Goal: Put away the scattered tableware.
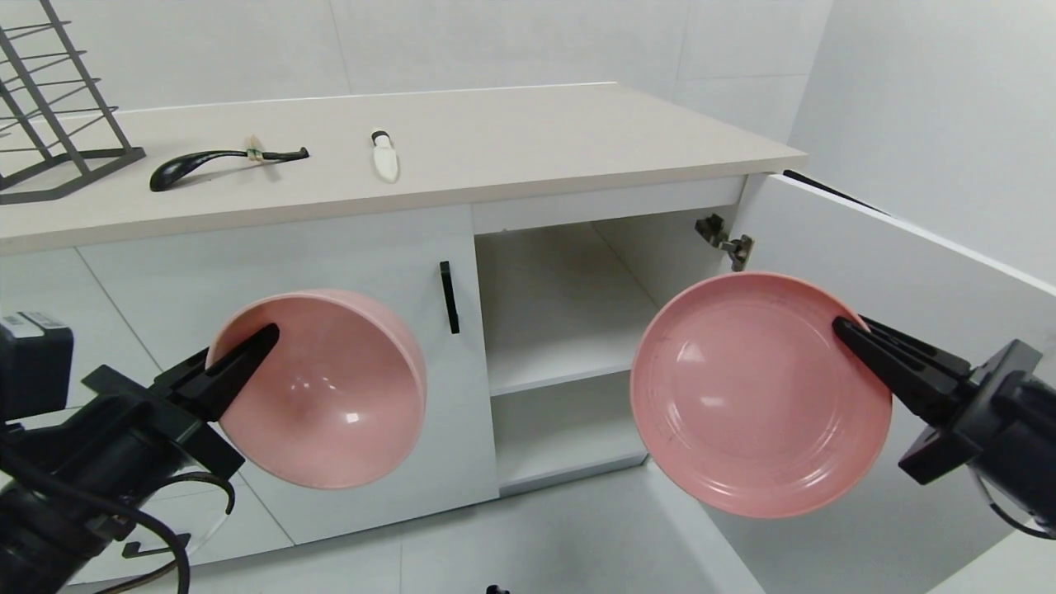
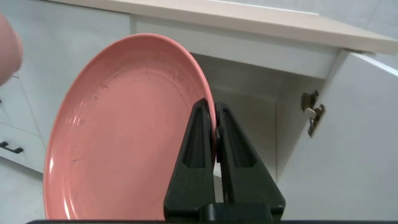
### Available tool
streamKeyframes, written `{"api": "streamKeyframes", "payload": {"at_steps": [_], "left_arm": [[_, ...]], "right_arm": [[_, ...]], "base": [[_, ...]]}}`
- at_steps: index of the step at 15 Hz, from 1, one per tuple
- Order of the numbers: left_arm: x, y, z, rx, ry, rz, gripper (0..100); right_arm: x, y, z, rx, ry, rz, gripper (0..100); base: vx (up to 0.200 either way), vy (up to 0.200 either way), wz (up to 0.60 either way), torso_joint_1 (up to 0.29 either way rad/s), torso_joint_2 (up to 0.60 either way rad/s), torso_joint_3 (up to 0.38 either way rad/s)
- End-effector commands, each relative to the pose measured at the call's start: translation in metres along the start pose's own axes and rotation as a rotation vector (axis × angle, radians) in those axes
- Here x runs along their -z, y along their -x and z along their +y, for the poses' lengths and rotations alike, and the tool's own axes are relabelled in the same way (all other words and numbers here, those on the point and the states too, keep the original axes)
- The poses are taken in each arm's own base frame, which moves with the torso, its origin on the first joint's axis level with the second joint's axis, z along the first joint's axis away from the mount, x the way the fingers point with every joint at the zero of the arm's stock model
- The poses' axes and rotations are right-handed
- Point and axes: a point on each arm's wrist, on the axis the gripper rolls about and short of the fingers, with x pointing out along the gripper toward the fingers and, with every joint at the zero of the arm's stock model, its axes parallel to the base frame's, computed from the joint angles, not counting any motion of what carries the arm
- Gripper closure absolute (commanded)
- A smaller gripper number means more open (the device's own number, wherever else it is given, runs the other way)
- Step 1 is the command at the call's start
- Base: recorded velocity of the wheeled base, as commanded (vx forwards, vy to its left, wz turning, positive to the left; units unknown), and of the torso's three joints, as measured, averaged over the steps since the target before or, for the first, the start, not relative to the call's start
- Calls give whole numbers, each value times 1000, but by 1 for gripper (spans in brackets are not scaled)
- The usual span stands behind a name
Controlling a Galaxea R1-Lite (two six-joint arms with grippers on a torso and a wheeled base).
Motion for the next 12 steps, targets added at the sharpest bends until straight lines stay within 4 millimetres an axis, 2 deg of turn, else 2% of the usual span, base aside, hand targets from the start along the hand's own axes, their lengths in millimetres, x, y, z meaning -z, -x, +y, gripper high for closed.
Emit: {"api": "streamKeyframes", "payload": {"at_steps": [1, 2, 5, 10, 12], "left_arm": [[0, 0, 0, 1, -3, -1, 100], [1, 0, 0, 0, -20, 2, 100], [9, 1, 0, -1, -36, 53, 100], [8, 1, -2, 14, -89, 48, 100], [9, 1, -2, 15, -104, 56, 100]], "right_arm": [[4, -2, 0, 0, -2, 17, 100], [4, -1, 0, 0, -4, 19, 100], [5, -2, 0, -1, -5, 23, 100], [6, -1, 0, -2, -7, 32, 100], [13, 0, 1, -5, -14, 68, 100]], "base": [[0, 0, 0, 0, 0, 0], [0, 0, 0, 0, 0, 0], [200, 0, 0, -2, 5, 4], [0, 0, 0, 0, 0, 0], [0, 0, 0, 0, 0, 0]]}}
